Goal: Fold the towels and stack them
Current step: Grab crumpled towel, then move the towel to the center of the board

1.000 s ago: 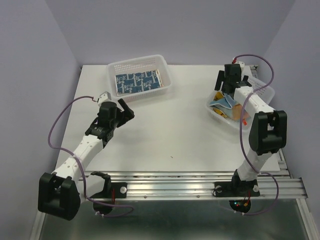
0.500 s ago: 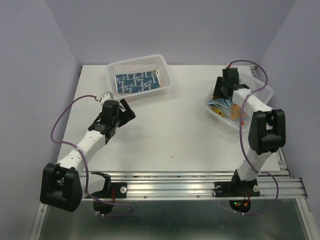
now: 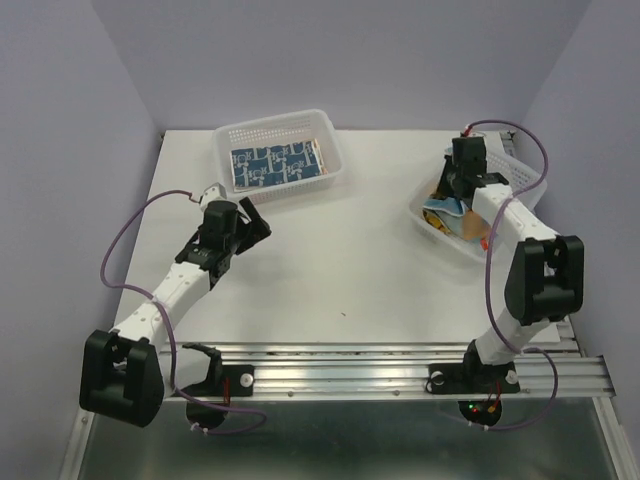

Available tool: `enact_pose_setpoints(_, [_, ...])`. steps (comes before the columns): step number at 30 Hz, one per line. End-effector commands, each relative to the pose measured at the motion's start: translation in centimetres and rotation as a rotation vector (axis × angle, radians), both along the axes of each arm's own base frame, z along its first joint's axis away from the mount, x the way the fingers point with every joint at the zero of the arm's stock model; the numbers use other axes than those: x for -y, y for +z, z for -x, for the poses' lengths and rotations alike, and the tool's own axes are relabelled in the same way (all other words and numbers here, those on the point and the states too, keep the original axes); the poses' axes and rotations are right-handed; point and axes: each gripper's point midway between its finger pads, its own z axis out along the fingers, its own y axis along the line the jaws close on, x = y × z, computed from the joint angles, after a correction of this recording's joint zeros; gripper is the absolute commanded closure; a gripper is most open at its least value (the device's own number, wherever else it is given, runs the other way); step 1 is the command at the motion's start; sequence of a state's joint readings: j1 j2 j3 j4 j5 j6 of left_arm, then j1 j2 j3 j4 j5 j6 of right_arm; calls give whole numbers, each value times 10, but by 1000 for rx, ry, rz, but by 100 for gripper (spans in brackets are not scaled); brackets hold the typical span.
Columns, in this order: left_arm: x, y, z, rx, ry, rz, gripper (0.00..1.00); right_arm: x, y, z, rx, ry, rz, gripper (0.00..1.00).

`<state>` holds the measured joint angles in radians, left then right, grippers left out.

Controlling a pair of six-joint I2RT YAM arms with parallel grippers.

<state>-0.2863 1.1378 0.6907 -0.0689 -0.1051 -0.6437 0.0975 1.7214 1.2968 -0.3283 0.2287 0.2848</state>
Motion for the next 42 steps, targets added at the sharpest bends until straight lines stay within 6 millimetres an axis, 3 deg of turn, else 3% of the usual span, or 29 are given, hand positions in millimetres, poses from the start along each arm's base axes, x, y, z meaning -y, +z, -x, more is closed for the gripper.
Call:
enact_pose_setpoints(1, [3, 36, -8, 100, -5, 30, 1, 9, 72, 7, 189, -39, 2, 99])
enact_pose_setpoints(6, [4, 43, -3, 122, -16, 48, 1, 6, 148, 32, 369, -3, -20, 99])
enact_pose_setpoints(9, [5, 48, 0, 134, -24, 57, 1, -3, 178, 42, 429, 54, -49, 99])
enact_pose_setpoints(10, [6, 50, 0, 138, -25, 59, 1, -10, 189, 46, 450, 91, -72, 99])
enact_pose_setpoints(11, [6, 52, 0, 142, -28, 64, 1, -15, 217, 50, 510, 115, -92, 99])
enact_pose_setpoints(12, [6, 54, 1, 149, -28, 66, 1, -20, 230, 53, 534, 140, -108, 99])
enact_pose_setpoints(13, [6, 54, 2, 149, -29, 68, 1, -30, 263, 59, 600, 198, -141, 99])
enact_pose_setpoints(16, [6, 56, 4, 156, -27, 73, 1, -54, 306, 71, 675, 329, -206, 99])
enact_pose_setpoints(17, [6, 55, 4, 154, -27, 73, 1, -60, 335, 76, 729, 363, -224, 99])
enact_pose_setpoints(22, [7, 58, 7, 158, -38, 83, 1, -85, 389, 94, 799, 509, -302, 99])
enact_pose_setpoints(27, [8, 63, 12, 168, -40, 101, 1, -129, 416, 124, 817, 761, -467, 99])
enact_pose_setpoints(33, [4, 71, 21, 151, -7, 125, 1, -185, 405, 153, 764, 948, -561, 99])
enact_pose_setpoints(34, [4, 75, 22, 157, -2, 136, 1, -210, 403, 166, 743, 1015, -585, 99])
enact_pose_setpoints(35, [4, 76, 24, 156, 4, 144, 1, -223, 395, 161, 719, 1021, -584, 99])
enact_pose_setpoints(37, [0, 76, 30, 153, 26, 153, 1, -258, 395, 177, 702, 1103, -602, 99])
enact_pose_setpoints(38, [-2, 74, 34, 141, 34, 149, 1, -272, 388, 173, 682, 1112, -609, 99])
enact_pose_setpoints(42, [-15, 77, 47, 129, 92, 136, 1, -321, 397, 187, 698, 1196, -646, 99])
